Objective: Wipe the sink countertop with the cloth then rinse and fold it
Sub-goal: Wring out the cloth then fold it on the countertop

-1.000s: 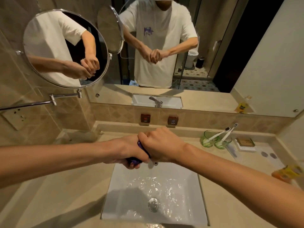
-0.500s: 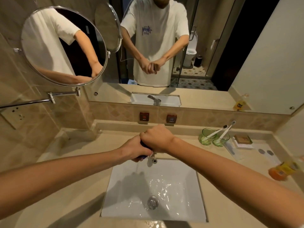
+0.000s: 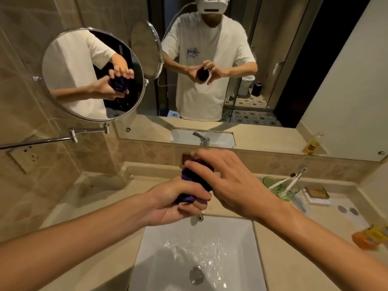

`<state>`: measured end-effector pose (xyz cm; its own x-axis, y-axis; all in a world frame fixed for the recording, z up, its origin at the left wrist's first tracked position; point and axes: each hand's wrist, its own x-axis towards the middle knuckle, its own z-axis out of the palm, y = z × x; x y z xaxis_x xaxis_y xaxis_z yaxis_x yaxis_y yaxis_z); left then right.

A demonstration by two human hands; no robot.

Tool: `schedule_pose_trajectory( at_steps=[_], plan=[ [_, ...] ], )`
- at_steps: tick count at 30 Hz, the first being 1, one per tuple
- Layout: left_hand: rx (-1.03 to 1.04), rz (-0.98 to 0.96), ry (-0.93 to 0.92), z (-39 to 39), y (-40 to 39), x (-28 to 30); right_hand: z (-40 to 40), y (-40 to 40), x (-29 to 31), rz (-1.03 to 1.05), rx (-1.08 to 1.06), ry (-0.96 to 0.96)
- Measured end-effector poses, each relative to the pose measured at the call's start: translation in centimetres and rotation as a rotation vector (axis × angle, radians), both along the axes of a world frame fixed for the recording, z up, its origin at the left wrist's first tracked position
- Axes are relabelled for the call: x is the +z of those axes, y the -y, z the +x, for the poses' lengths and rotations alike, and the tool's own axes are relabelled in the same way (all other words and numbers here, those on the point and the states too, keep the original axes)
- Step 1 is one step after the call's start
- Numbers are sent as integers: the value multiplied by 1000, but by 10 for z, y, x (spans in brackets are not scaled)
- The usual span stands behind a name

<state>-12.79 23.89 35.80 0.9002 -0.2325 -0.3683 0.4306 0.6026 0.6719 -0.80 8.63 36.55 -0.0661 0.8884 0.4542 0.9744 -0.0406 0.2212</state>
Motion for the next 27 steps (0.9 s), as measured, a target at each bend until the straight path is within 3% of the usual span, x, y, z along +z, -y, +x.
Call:
schedule_pose_trajectory(
  at_steps=[4, 8, 11, 16, 18, 21, 27],
  plan=[
    [-505, 13, 160, -5, -1, 26, 3, 15, 3, 215, 287, 81],
    [-858, 46, 42, 8, -4, 52, -6, 3, 30, 322, 423, 118],
    [-783, 338, -121, 10, -11, 73, -11, 0, 43, 197, 332, 66],
    [-577, 704, -120, 11, -17, 67, -21, -13, 22, -1, 5, -102],
    [-568, 803, -112, 10, -19, 54, -25, -21, 7, -64, -56, -60],
    [-452, 937, -120, 8, -21, 23, -21, -32, -20, -133, -80, 33],
    [-134, 1106, -146, 5, -18, -38, -9, -55, -46, -361, -37, 25]
  ],
)
